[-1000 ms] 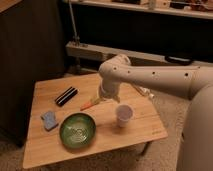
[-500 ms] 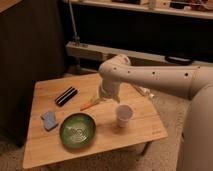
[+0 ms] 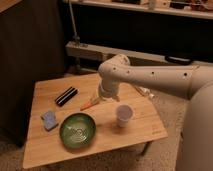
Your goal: Push the eraser across the table
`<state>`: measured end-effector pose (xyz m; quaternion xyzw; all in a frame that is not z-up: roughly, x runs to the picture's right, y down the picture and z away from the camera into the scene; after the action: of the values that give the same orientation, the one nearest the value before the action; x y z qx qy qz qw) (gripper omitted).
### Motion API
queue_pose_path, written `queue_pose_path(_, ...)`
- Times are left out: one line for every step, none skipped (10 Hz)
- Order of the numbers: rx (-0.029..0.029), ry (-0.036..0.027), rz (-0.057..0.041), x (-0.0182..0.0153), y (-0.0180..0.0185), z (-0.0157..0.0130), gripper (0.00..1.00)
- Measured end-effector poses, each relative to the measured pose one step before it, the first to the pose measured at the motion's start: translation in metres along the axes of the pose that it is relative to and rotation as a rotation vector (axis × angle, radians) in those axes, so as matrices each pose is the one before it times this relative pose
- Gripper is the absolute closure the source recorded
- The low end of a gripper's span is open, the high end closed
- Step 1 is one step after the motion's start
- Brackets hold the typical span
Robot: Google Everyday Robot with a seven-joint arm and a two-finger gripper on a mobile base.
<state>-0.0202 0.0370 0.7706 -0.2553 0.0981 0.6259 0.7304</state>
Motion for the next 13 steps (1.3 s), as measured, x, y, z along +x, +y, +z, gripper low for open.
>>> queue_pose_path(-0.00802, -0.02547, -0.03, -0.02009, 0.0108, 0.00464, 0.2)
queue_pose_path(-0.01482, -0.02615, -0.03755, -0.02609, 0.01457, 0.00793, 0.2)
queue_pose_path(-0.01088, -0.01865, -0.02754, -0.01832, 0.01083, 0.00519, 0.2)
queue_pose_path(-0.00925, -0.02176, -0.03239, -0.0216, 0.01335, 0.00735, 0.2)
queue_pose_path(-0.00205, -0.03359, -0.03308, -0.02833, 0.01385, 0.00796, 0.2)
queue_pose_path(0.0025, -0.02065, -0.02142, -0.0186, 0.00759, 0.0067, 0.2)
queue_pose_path(0.00104, -0.02168, -0.02301, -0.01992, 0.00734, 0.00648, 0.2)
queue_pose_path(-0.00262, -0.01662, -0.02414, -0.01884, 0.00629, 0.00792, 0.2)
queue_pose_path(-0.01779, -0.02177, -0.04483, -0.02643, 0.00704, 0.01049, 0.21)
queue_pose_path(-0.03867, -0.00954, -0.03413, -0.01686, 0.0045, 0.00726, 0.27)
queue_pose_path(-0.04213, -0.00697, -0.02707, -0.01342, 0.00446, 0.00601, 0.35)
queue_pose_path(-0.08282, -0.00087, -0.04064, -0.01404, 0.01464, 0.00991, 0.47)
queue_pose_path(-0.0602, -0.00113, -0.02771, -0.00794, 0.01059, 0.00569, 0.51)
